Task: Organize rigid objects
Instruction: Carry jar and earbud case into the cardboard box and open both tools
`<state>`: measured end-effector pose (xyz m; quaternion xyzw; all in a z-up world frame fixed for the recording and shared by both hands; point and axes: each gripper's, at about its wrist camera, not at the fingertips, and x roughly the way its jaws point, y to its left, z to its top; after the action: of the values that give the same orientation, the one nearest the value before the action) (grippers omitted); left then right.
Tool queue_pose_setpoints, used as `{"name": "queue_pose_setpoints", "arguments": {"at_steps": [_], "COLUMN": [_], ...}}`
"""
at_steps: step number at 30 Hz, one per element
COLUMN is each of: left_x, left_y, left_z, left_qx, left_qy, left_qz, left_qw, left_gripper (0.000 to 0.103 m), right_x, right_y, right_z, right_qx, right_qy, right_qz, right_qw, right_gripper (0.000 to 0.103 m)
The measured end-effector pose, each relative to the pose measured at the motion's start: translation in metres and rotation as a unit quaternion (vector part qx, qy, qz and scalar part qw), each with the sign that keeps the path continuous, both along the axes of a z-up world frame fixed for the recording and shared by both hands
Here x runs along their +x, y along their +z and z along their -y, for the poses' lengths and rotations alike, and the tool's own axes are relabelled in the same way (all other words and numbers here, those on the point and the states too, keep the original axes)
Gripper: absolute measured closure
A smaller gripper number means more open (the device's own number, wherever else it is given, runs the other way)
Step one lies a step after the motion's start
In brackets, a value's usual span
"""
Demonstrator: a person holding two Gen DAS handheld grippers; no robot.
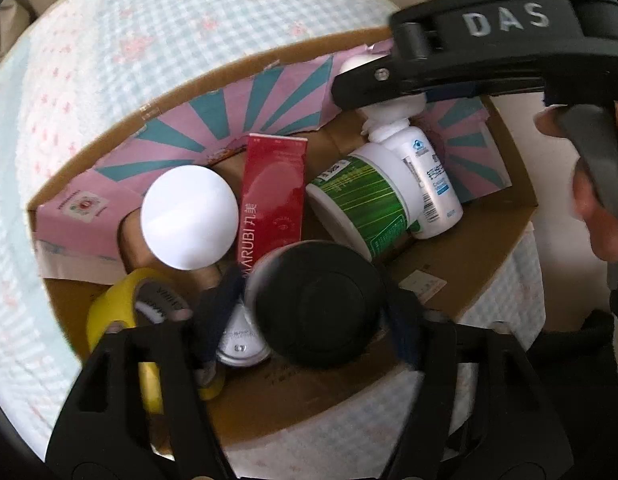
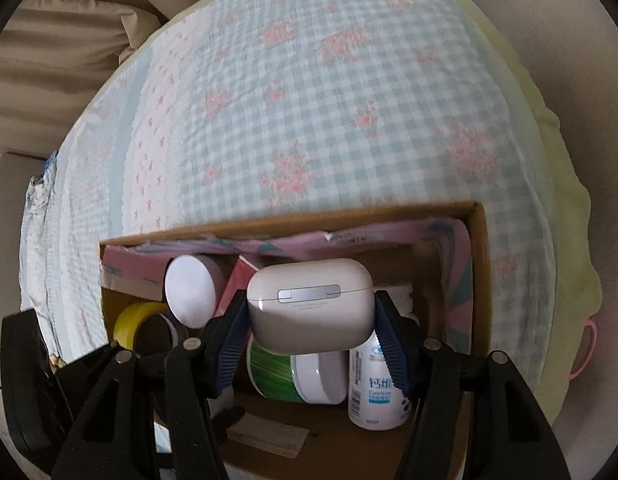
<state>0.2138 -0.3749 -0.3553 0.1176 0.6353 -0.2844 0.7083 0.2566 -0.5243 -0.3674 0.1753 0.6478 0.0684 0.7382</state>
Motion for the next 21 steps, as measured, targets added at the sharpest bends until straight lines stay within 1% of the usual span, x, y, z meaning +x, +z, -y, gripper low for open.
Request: {"name": "queue_pose_setpoints", "arguments": {"at_steps": [1, 2, 3, 6, 12, 15, 17, 21], "left_x": [-0.001, -0.001, -0.002, -0.005, -0.007, -0.009, -0.012, -0.012], "left_y": [0.005, 0.01, 0.013, 0.016, 0.017, 0.023, 0.032, 0.052], "left_z": [0.0, -0.001, -0.001, -0.006, -0.019, -0.023, -0.019, -0.028], "left_qx": [-0.002, -0.008, -0.011, -0.006, -0.014, -0.023, -0.026, -0.036], "left_qy": [0.002, 0.003, 0.002, 0.004, 0.016, 0.018, 0.016, 0.014], "left_qz": [0.006, 0.012, 0.013, 0.014, 0.008, 0.013, 0.019, 0.042], "left_qw": [1.0, 0.9999, 0.9999, 0.9999, 0.9997, 0.9995, 0.9994, 0.9984], "left_gripper": [0.0, 0.0, 0.0, 0.0, 0.0, 0.0, 0.0, 0.0], "right_x": [0.001, 0.002, 0.001, -0.005, -0.023, -0.029, -0.031, -0.039], "right_y": [-0.001, 0.0, 0.001, 0.014, 0.021, 0.028, 0.033, 0.051], "right_z": [0.001, 0.002, 0.003, 0.008, 0.015, 0.014, 0.012, 0.007], "right_qx": [0.006, 0.014, 0.016, 0.011, 0.018, 0.01, 0.009, -0.003], "right_qy": [-0.004, -0.009, -0.016, -0.035, -0.062, -0.064, -0.068, -0.068], "right_qz": [-0.003, -0.004, -0.001, 0.032, 0.018, 0.019, 0.021, 0.036], "right_qw": [1.0, 1.0, 1.0, 0.999, 0.998, 0.998, 0.997, 0.997], "right_gripper": [0.035, 0.023, 0.0, 0.0, 0.0, 0.0, 0.0, 0.0]}}
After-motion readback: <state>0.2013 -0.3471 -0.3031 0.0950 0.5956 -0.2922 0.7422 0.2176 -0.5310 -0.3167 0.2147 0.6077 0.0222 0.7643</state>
